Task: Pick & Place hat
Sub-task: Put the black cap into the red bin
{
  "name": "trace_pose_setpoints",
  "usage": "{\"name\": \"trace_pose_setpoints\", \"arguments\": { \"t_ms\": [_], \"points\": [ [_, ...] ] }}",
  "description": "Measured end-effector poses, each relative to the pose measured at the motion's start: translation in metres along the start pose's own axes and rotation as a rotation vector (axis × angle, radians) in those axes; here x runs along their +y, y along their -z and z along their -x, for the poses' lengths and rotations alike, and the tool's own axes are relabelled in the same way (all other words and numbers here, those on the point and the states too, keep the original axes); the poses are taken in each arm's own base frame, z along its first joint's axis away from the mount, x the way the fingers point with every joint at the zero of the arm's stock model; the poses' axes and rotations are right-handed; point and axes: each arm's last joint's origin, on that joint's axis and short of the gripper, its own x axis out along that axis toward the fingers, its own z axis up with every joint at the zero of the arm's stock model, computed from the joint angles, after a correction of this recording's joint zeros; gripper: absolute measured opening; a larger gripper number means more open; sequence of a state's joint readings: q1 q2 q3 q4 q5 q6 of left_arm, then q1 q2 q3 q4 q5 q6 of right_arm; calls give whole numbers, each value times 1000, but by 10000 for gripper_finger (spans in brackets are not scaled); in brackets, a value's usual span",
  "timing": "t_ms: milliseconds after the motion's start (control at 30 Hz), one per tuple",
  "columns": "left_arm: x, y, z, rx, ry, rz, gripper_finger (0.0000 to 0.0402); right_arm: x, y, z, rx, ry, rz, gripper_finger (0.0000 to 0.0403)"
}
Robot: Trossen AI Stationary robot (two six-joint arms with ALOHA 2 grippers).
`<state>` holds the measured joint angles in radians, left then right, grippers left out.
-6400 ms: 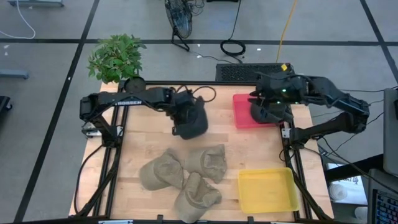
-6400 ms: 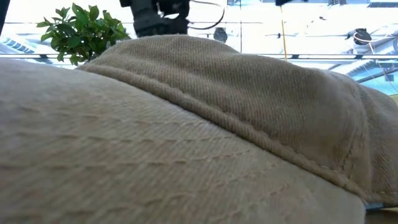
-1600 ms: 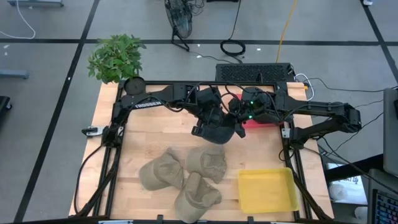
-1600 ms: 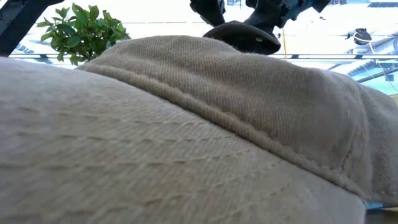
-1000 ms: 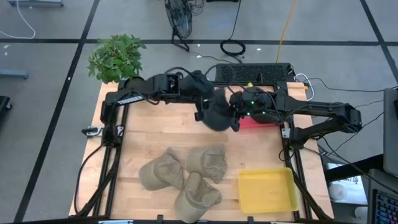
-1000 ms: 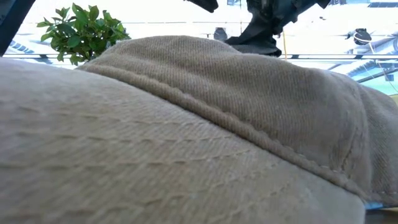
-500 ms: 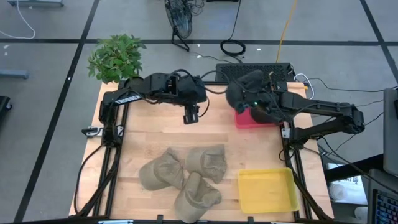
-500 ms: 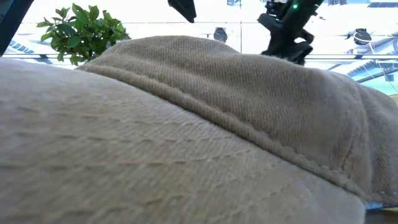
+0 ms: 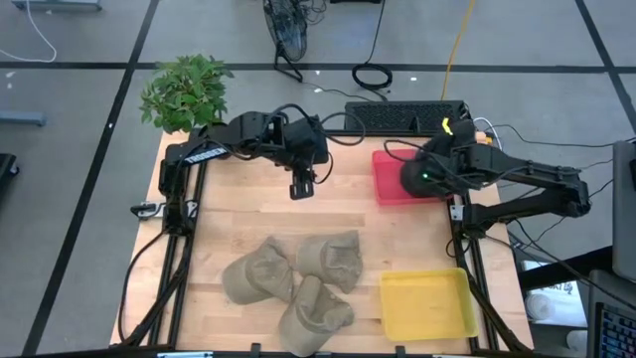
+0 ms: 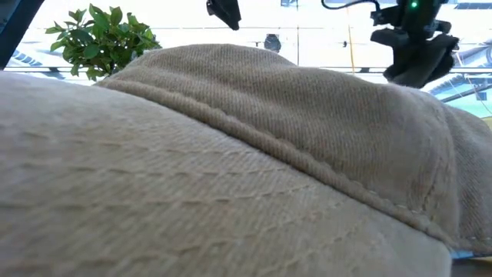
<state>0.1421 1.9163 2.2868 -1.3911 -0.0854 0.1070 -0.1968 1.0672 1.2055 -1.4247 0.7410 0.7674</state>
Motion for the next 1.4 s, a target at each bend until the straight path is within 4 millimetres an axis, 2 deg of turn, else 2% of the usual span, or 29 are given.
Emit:
{"name": "trace_pose_setpoints", "arguments": {
  "t_ms": [100,267,500,633,1233,1400],
  "points": [
    [0,-2,0,-19,1,10,189,4,1,-4,-20,-31,-25,0],
    [0,-3,0,-32,-1,20,188,23,1,-17,-42,-107,-19,0],
    [0,-3,0,-26,1,49,189,41,26,-51,49,-98,48,0],
    [-1,-2,0,-20,3,65,189,48,37,-63,66,-127,53,0],
    [-3,-1,0,-1,6,96,189,56,27,-64,-106,-107,176,0],
    [-3,0,0,7,7,100,189,57,36,-73,-96,-103,211,0]
  ]
}}
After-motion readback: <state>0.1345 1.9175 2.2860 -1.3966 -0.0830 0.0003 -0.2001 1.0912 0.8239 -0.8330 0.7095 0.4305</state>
